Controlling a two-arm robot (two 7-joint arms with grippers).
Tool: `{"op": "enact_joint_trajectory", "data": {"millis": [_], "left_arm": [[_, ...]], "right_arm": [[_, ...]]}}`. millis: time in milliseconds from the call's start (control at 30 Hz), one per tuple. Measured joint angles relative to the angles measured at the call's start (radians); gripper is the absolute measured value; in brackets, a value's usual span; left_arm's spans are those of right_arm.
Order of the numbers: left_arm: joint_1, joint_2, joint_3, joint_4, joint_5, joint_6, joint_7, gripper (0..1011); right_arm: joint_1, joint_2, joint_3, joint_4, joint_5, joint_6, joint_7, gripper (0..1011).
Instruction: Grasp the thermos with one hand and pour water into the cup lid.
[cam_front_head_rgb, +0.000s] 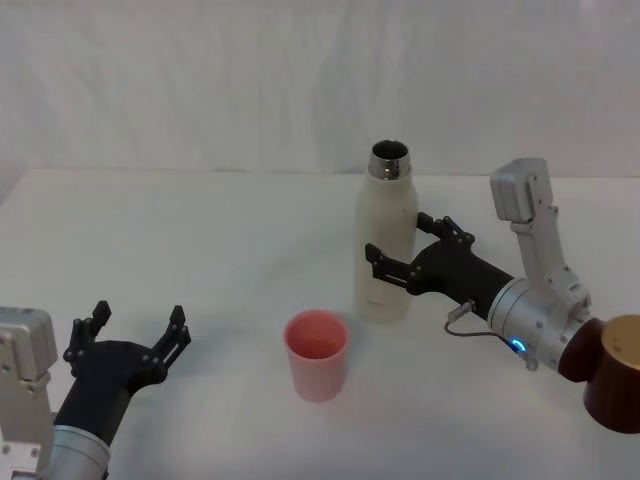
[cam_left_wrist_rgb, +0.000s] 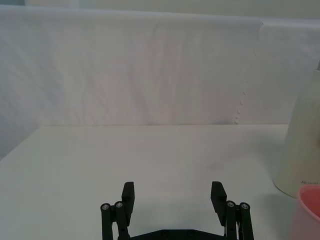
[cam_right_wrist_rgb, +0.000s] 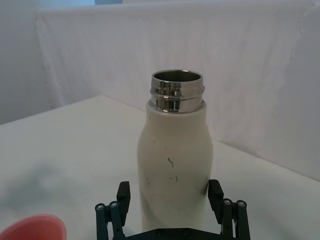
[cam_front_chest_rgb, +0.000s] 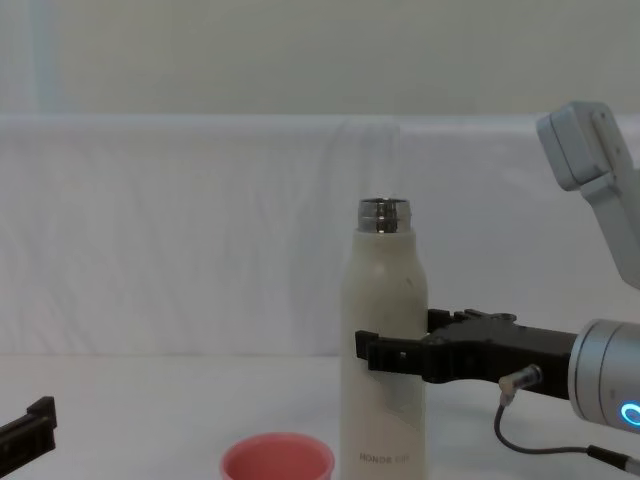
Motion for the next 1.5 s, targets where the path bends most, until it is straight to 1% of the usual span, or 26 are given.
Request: {"op": "enact_joint_trajectory", "data": {"millis": [567, 1033, 1500], "left_arm": [[0.000, 0.000, 0.000, 0.000, 0.000, 0.000, 0.000, 1001], [0.000, 0.000, 0.000, 0.000, 0.000, 0.000, 0.000, 1001], [0.000, 0.000, 0.000, 0.000, 0.000, 0.000, 0.000, 1001]], "right_arm": [[0.030, -0.023, -0.011, 0.036, -0.010, -0.005, 0.001, 1003], [0.040, -0.031, -0.015, 0.047, -0.025, 0.000, -0.008, 1003], [0.060, -0.047, -0.017, 0.083, -0.036, -0.007, -0.009, 1003]]}}
